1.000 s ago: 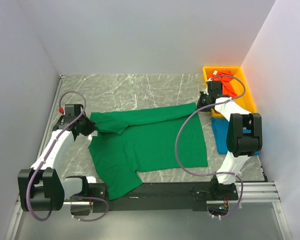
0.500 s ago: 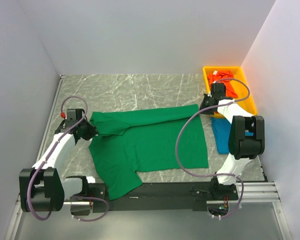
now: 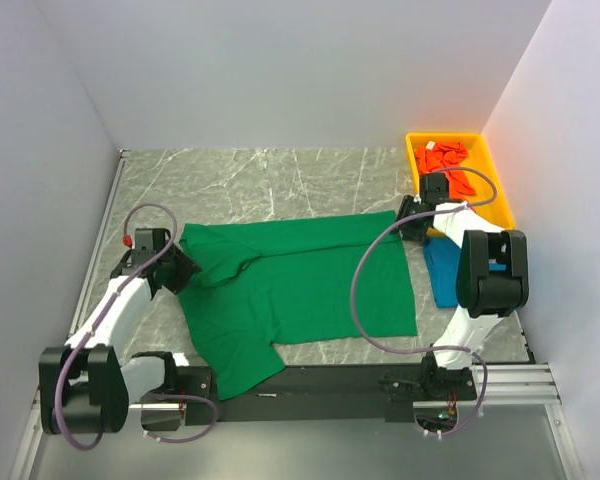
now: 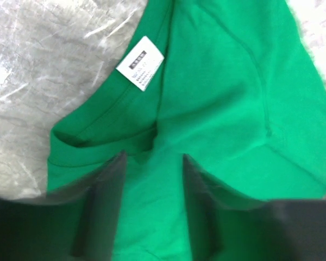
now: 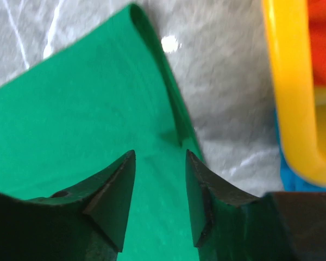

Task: Fold and stack the t-shirts
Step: Fold the tshirt

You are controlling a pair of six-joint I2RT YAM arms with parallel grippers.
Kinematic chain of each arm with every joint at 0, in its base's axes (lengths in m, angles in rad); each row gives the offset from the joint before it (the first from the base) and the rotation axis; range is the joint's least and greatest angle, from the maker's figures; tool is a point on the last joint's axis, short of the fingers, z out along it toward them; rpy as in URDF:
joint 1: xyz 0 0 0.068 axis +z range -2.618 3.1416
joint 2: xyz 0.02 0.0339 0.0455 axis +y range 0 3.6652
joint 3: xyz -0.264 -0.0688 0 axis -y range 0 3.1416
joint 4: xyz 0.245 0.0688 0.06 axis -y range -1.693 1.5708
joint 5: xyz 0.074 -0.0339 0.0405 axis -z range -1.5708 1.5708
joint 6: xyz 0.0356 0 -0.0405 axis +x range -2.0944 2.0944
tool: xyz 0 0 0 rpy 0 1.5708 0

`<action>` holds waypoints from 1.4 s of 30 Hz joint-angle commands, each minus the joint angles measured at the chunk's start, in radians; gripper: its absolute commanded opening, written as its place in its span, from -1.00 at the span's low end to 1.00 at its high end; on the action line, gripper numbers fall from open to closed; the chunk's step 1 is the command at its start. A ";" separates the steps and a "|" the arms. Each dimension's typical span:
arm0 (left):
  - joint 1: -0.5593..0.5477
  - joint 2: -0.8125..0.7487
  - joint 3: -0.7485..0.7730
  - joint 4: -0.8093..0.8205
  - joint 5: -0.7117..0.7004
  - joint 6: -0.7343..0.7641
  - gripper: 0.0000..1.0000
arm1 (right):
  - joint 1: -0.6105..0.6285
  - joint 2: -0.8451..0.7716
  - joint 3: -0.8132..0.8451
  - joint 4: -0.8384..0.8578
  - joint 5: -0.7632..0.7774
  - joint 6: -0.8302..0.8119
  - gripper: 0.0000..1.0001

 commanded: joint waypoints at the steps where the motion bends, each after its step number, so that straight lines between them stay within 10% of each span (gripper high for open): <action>1: 0.003 -0.072 0.038 -0.027 -0.034 0.029 0.22 | 0.001 -0.113 -0.048 0.023 -0.043 0.027 0.03; 5: 0.004 -0.097 0.095 -0.040 -0.100 0.063 0.62 | 0.018 -0.205 -0.095 0.080 -0.089 0.060 0.10; 18: 0.015 0.405 0.444 0.115 -0.120 0.168 0.46 | 0.047 -0.004 0.073 0.161 -0.127 0.099 0.08; 42: 0.070 0.822 0.640 0.059 -0.226 0.233 -0.72 | -0.016 0.285 0.270 0.121 -0.118 0.249 0.00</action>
